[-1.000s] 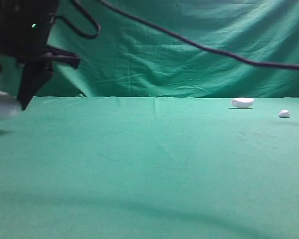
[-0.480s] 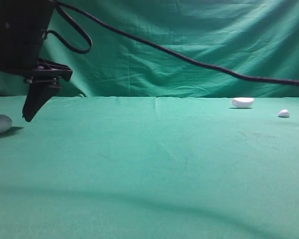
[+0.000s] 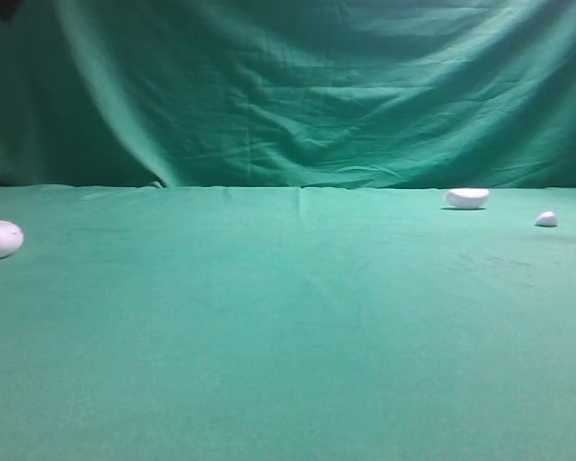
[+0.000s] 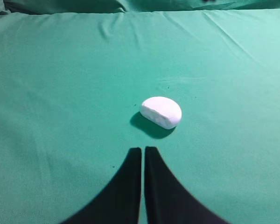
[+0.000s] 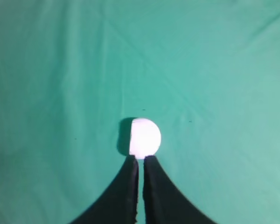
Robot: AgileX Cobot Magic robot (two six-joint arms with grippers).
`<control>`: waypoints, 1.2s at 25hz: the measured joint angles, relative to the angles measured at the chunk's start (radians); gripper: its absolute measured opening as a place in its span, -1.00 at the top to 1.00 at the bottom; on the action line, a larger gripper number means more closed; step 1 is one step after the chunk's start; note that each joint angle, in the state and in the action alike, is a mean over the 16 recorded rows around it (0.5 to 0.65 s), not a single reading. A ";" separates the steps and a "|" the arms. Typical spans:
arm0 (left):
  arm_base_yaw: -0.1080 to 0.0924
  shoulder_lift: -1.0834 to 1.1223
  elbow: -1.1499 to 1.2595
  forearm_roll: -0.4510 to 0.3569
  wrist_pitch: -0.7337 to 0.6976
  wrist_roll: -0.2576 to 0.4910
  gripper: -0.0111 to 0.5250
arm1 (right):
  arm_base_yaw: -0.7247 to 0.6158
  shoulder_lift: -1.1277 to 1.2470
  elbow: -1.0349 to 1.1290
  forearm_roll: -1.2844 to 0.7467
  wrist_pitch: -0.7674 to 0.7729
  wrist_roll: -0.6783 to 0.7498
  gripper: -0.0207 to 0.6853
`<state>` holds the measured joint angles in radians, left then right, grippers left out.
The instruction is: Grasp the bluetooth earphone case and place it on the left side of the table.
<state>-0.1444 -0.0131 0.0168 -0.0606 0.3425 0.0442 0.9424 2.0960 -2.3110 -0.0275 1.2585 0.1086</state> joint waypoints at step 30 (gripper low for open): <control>0.000 0.000 0.000 0.000 0.000 0.000 0.96 | -0.002 -1.428 1.424 -0.103 -0.315 0.026 0.94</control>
<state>-0.1444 -0.0131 0.0168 -0.0606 0.3425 0.0442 0.9402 0.6684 -0.8868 -0.1303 0.9433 0.1345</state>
